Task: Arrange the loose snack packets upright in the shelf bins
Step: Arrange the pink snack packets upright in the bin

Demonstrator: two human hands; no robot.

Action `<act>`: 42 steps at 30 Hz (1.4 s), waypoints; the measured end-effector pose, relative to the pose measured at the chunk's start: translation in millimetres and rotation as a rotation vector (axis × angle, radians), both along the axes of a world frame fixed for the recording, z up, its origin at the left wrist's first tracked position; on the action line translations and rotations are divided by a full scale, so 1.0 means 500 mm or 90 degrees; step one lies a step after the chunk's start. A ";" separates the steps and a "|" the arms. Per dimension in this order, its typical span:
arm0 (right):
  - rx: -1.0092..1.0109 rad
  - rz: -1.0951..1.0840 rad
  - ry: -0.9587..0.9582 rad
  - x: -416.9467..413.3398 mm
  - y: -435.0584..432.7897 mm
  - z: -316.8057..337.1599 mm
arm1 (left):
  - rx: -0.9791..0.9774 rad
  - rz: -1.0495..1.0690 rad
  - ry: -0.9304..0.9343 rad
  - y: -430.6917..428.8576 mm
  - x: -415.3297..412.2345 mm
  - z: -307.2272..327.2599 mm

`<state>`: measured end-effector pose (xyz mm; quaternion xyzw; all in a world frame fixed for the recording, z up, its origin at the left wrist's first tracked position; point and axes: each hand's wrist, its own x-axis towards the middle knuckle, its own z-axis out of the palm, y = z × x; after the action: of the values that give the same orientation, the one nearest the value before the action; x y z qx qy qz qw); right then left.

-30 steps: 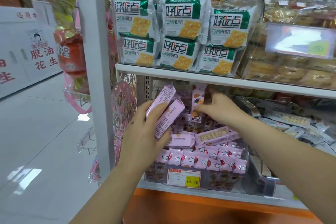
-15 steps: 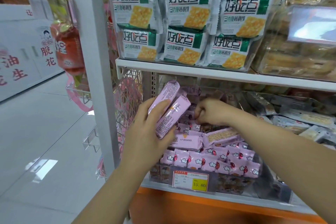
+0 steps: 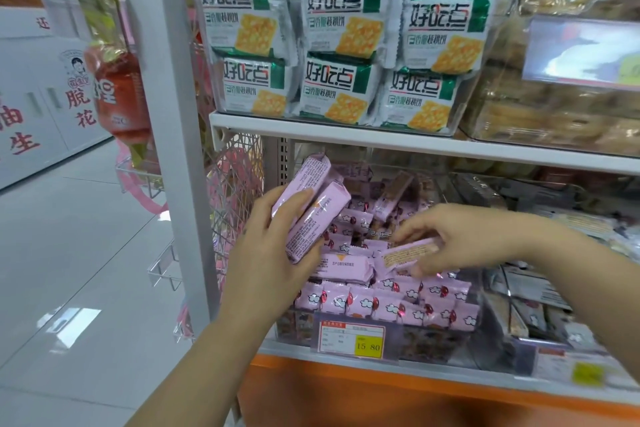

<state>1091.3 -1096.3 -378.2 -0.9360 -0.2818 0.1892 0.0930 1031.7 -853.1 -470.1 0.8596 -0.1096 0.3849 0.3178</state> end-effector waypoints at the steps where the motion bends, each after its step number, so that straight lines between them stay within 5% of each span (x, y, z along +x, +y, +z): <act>1: -0.050 0.015 -0.030 -0.006 0.001 -0.001 | 0.000 0.001 -0.001 0.000 0.000 -0.001; 4: -0.037 0.002 -0.115 -0.018 0.003 0.004 | -0.004 0.003 -0.002 -0.003 0.000 0.000; 10: 0.248 -0.118 -0.146 -0.034 0.001 0.015 | 0.000 0.001 -0.002 -0.001 0.001 0.001; 17: 0.426 -0.120 0.011 -0.047 -0.010 0.000 | 0.018 0.005 -0.022 0.000 0.001 0.001; 23: 0.426 -0.131 -0.023 -0.051 -0.017 -0.013 | 0.030 0.012 -0.028 0.000 0.003 0.001; 30: 0.639 -0.228 0.136 -0.061 -0.013 -0.010 | 0.030 0.012 -0.033 0.000 0.003 0.000; 35: 0.423 -0.268 -0.142 -0.046 -0.007 -0.011 | 0.037 0.012 -0.025 -0.002 0.003 0.003; 42: 0.124 -0.174 -0.252 0.003 0.021 -0.031 | 0.039 0.009 -0.017 -0.001 0.004 0.002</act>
<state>1092.6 -1085.6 -393.8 -0.9709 -0.1822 -0.0400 0.1503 1033.9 -853.6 -469.3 0.8645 -0.1196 0.3949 0.2871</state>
